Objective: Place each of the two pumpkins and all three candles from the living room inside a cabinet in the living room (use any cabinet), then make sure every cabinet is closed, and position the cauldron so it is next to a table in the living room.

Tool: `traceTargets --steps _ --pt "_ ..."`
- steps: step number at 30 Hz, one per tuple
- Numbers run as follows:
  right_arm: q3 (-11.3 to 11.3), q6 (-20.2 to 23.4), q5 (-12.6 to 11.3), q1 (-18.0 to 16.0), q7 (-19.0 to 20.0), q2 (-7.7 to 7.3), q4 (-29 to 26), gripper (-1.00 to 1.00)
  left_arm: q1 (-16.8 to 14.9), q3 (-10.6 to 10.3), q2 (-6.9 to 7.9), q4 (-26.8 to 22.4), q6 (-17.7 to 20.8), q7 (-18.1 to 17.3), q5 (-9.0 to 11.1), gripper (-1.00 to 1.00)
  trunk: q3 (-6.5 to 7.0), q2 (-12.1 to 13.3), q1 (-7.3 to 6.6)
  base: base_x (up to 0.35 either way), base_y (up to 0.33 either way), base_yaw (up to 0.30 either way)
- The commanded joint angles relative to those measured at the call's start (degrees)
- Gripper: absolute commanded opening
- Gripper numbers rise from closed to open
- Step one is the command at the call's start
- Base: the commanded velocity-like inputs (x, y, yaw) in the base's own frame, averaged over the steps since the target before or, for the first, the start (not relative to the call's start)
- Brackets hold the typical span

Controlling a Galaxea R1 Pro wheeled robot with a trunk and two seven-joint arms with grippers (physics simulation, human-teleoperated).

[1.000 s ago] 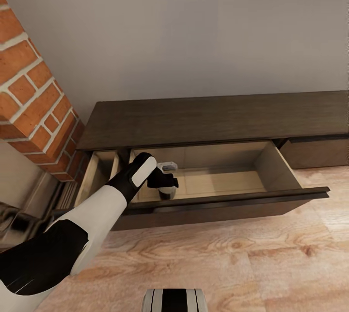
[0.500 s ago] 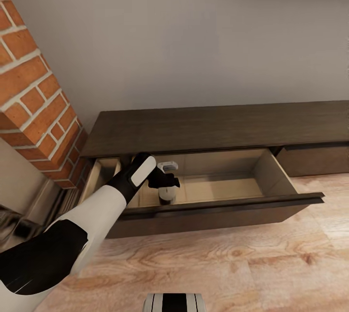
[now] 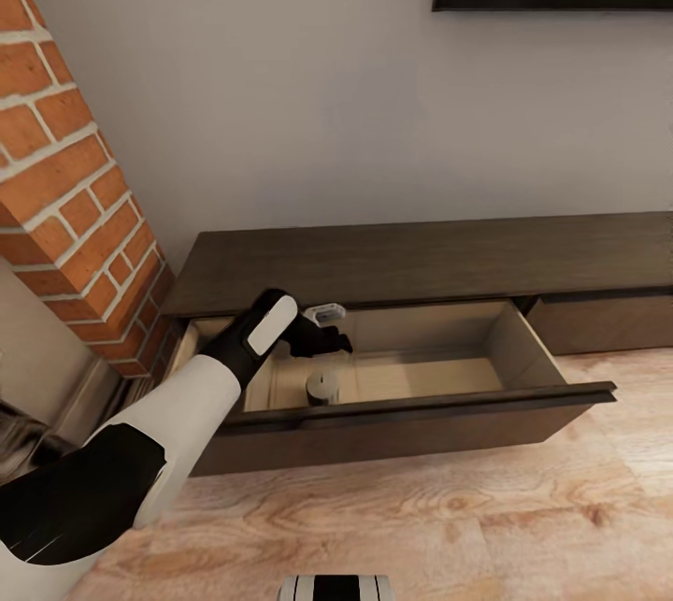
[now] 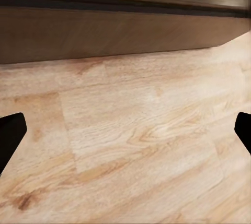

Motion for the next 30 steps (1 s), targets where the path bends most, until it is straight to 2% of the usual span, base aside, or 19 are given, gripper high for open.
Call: traceTargets --steps 1,9,30 --pt "0.2 0.3 -0.6 -0.1 -0.3 -0.05 0.2 1.0 0.0 -0.2 0.03 -0.1 0.1 0.5 0.5 1.0 0.17 0.0 -0.03 0.0 0.0 0.0" --pt "0.3 0.3 -0.5 -0.1 -0.4 0.21 1.9 1.0 0.0 -0.3 -0.06 -0.1 0.0 0.6 0.4 1.0 1.95 0.1 -0.24 0.0 0.0 0.0" --pt "0.3 0.3 -0.5 -0.1 -0.3 0.34 2.3 1.0 0.0 -0.4 -0.15 -0.1 0.1 0.6 0.2 1.0 6.6 0.4 -0.78 0.0 0.0 0.0"
